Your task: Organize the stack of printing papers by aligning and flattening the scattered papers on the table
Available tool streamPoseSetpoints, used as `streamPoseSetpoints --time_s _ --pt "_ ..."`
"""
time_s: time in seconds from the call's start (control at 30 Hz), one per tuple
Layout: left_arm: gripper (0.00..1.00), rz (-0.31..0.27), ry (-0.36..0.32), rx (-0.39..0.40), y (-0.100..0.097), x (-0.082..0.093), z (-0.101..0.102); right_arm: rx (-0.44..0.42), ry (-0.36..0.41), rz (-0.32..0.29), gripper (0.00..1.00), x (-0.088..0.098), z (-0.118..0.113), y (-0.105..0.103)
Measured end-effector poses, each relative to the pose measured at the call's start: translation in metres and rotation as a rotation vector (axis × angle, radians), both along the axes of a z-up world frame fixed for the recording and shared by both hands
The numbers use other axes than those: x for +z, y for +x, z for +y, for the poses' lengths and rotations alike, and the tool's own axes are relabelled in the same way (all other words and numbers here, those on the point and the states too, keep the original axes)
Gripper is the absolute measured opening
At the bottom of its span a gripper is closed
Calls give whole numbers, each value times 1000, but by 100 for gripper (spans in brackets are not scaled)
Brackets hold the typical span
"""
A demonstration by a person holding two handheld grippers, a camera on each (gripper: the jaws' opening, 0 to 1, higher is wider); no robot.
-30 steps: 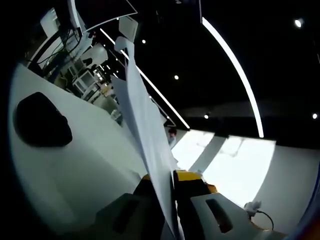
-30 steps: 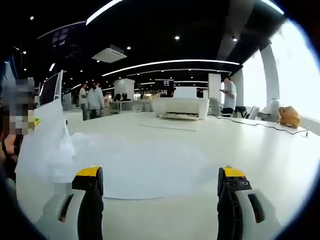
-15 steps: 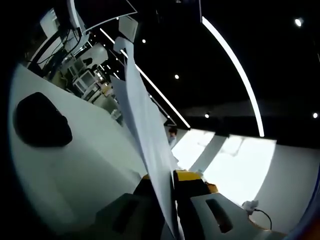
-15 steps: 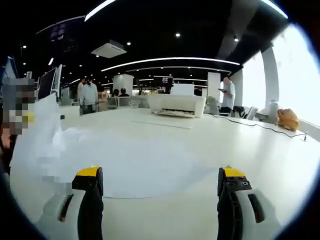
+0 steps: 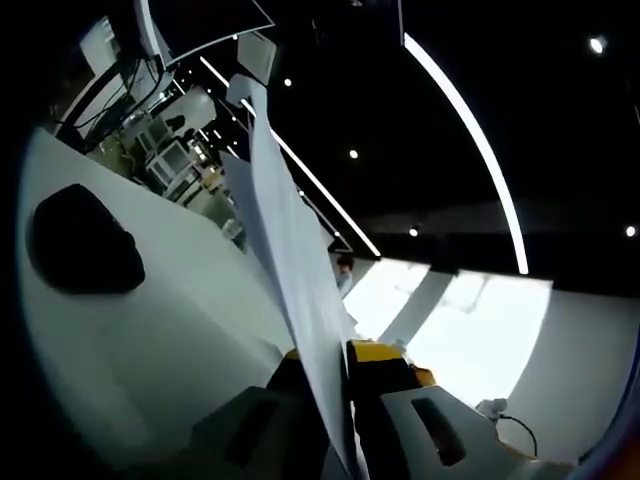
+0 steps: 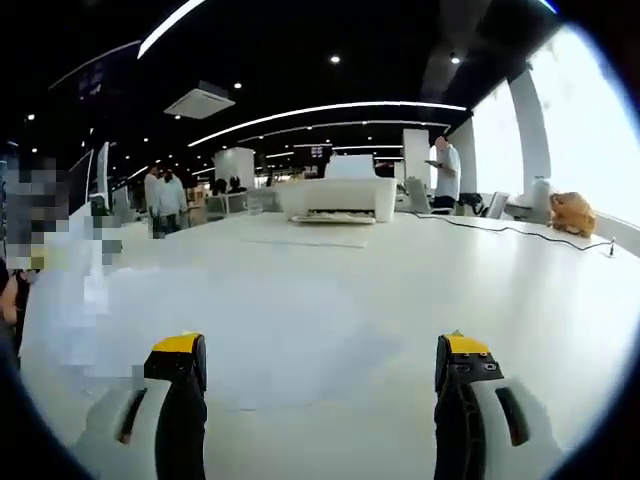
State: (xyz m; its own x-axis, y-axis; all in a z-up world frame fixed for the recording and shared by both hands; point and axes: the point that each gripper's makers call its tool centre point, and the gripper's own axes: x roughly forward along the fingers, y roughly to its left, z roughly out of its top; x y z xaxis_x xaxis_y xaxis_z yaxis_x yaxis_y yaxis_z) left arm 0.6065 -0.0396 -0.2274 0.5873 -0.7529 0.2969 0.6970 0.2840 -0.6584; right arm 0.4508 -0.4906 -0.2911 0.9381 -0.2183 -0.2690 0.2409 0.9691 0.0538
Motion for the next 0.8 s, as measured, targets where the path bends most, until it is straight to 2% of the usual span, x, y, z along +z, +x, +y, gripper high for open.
streamPoseSetpoints --time_s 0.2,0.3,0.4,0.47,0.6,0.8 --pt "8 2 -3 -2 1 0 0 15 0 57 84 -10 3 5" --pt "8 2 -4 -2 1 0 -1 29 -24 107 74 -17 4 4" --pt "8 0 -1 -1 1 0 -1 32 -47 137 69 -21 5 4" --pt "8 1 -2 -1 1 0 -1 34 -35 133 65 -21 5 3" --pt "8 1 -2 -1 1 -1 -1 52 -18 131 48 -21 9 2" --pt "8 1 -2 0 1 -1 0 63 -14 129 37 -22 5 5"
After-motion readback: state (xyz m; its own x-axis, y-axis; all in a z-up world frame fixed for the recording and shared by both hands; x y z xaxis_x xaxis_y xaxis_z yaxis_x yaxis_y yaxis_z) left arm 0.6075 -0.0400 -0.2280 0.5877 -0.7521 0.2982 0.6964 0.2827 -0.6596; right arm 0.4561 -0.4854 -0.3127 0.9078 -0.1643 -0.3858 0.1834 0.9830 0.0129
